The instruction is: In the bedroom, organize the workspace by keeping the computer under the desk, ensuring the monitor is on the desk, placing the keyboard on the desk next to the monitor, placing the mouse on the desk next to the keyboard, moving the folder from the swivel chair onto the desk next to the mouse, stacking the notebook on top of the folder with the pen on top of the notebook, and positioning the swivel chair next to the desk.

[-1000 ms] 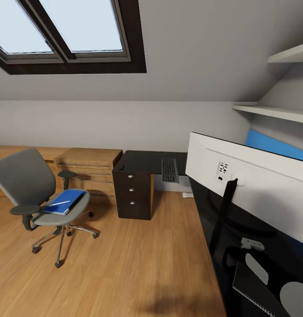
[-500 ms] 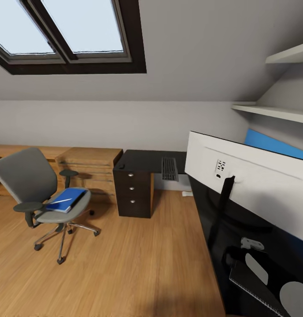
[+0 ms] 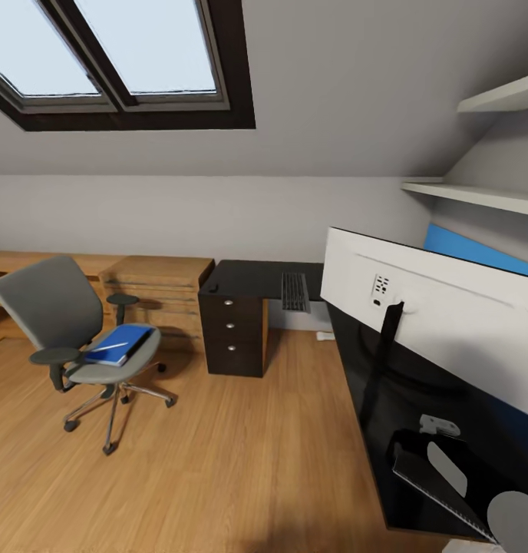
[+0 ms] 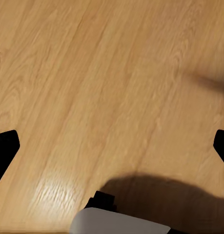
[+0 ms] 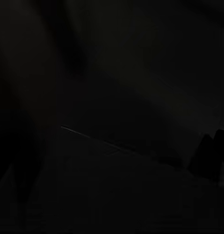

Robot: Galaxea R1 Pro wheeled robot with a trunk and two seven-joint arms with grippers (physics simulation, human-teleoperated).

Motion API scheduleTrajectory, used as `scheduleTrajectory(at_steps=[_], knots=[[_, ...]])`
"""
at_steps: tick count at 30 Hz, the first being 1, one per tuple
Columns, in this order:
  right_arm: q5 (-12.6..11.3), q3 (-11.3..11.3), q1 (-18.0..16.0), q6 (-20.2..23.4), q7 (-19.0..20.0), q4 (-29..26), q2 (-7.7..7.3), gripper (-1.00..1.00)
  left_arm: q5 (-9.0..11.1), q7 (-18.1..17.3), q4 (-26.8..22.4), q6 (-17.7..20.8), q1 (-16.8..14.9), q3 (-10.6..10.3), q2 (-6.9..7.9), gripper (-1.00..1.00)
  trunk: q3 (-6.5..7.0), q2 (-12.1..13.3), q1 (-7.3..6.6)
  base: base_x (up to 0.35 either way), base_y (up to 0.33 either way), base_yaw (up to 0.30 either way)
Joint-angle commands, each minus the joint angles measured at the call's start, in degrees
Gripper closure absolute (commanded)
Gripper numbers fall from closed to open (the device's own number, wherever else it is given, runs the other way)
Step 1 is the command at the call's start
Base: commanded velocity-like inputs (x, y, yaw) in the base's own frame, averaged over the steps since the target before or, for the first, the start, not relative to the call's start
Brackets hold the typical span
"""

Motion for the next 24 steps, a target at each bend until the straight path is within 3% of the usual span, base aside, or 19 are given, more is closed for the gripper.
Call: scheduleTrajectory(at_steps=[1,24], knots=[[-1.3,0.52,0.02,0.36,-0.53,1.74,-0.05,-1.0,0.55,0.43,-0.04,-0.21,-0.02,-0.46,0.05,-1.0,-0.08,-0.04,-0.02,-0.194,0.0,0.0],[-1.28,0.52,0.02,0.24,-0.53,1.74,-0.01,-1.0,0.55,0.43,-0.04,-0.21,-0.02,-0.46,0.05,-1.0,-0.08,-0.04,-0.02,-0.023,0.0,0.0]])
